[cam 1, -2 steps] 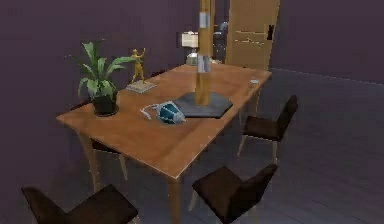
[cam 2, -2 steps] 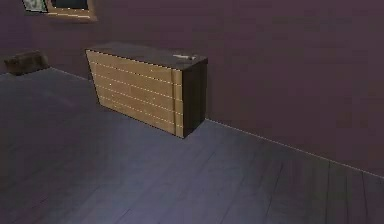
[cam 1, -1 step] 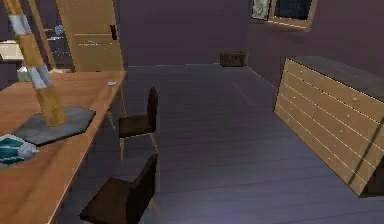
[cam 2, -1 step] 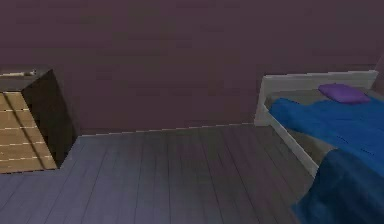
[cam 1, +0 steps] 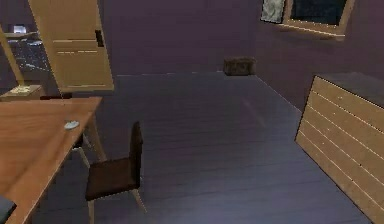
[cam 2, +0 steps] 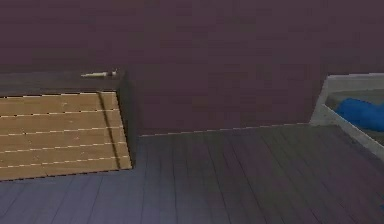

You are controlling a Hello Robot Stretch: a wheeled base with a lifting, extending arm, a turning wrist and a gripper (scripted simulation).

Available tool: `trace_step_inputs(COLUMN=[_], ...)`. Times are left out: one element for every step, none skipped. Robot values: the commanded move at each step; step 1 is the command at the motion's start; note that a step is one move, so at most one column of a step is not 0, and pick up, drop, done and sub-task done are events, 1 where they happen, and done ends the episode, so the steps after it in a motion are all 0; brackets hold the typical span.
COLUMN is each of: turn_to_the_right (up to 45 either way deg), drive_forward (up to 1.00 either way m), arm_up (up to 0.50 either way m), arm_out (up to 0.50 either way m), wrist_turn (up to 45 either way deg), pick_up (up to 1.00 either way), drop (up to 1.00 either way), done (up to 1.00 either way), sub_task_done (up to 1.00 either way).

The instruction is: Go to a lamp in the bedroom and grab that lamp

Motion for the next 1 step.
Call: trace_step_inputs(turn_to_the_right=[3.0], drive_forward=[0.00], arm_up=[0.00], arm_out=[0.00], wrist_turn=[0.0], pick_up=[0.00], drop=[0.00], done=[0.00], sub_task_done=[0.00])
